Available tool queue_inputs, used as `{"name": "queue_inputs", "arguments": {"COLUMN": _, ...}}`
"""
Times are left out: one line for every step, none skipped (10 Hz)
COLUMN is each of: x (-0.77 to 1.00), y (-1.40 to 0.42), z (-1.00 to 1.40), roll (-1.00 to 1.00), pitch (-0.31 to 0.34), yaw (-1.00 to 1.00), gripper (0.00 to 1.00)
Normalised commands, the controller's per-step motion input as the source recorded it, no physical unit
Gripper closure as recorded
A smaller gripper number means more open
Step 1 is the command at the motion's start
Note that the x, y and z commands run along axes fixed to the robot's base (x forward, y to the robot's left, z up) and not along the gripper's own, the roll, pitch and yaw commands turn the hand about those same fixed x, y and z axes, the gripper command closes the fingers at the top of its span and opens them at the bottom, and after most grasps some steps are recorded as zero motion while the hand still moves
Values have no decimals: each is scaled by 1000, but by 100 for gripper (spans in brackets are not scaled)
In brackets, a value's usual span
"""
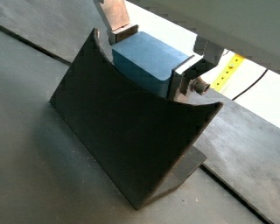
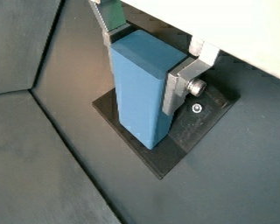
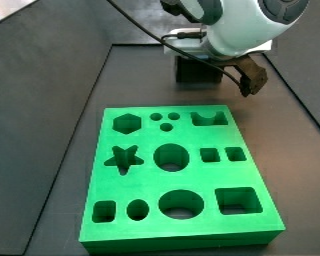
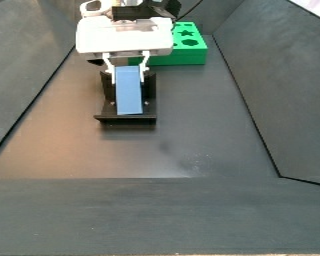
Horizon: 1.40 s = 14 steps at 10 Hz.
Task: Pick up the rectangle object. Move up. Place the rectangle object on the fixture. Regrasp the rectangle object. Move to above the board. Insert the rectangle object.
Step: Move to above the board.
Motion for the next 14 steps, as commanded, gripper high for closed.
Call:
{"name": "queue_inputs", "arguments": {"x": -126, "y": -235, "z": 1000, "roll": -223, "pitch": -227, "yaw": 29, "gripper": 100}}
{"name": "queue_inputs", "arguments": {"x": -129, "y": -234, "z": 1000, "roll": -221, "pitch": -223, "yaw": 23, "gripper": 100}}
{"name": "queue_inputs", "arguments": {"x": -134, "y": -219, "z": 1000, "roll": -186, "pitch": -212, "yaw": -15, "gripper": 100}}
{"name": "queue_inputs", "arguments": {"x": -130, "y": -204, "z": 1000, "roll": -148, "pitch": -183, "yaw": -58, "gripper": 100}}
{"name": "queue_inputs", "arguments": {"x": -129, "y": -195, "z": 1000, "roll": -119, "pitch": -150, "yaw": -87, "gripper": 100}}
{"name": "queue_inputs", "arguments": {"x": -129, "y": -188, "z": 1000, "roll": -97, "pitch": -110, "yaw": -110, "gripper": 100}}
{"name": "queue_inputs", "arguments": {"x": -127, "y": -182, "z": 1000, "roll": -82, "pitch": -67, "yaw": -127, "gripper": 100}}
{"name": "queue_inputs", "arguments": {"x": -124, "y": -169, "z": 1000, "roll": -65, "pitch": -3, "yaw": -136, "gripper": 100}}
{"name": "queue_inputs", "arguments": {"x": -121, "y": -159, "z": 1000, "roll": -54, "pitch": 45, "yaw": -130, "gripper": 100}}
{"name": "queue_inputs", "arguments": {"x": -117, "y": -149, "z": 1000, "roll": -47, "pitch": 91, "yaw": -112, "gripper": 100}}
{"name": "queue_inputs", "arguments": {"x": -110, "y": -141, "z": 1000, "roll": -41, "pitch": 138, "yaw": -74, "gripper": 100}}
{"name": "queue_inputs", "arguments": {"x": -106, "y": -134, "z": 1000, "roll": -34, "pitch": 157, "yaw": -39, "gripper": 100}}
{"name": "queue_inputs", "arguments": {"x": -103, "y": -125, "z": 1000, "roll": -35, "pitch": 159, "yaw": -5, "gripper": 100}}
{"name": "queue_inputs", "arguments": {"x": -97, "y": -113, "z": 1000, "roll": -36, "pitch": 146, "yaw": 40, "gripper": 100}}
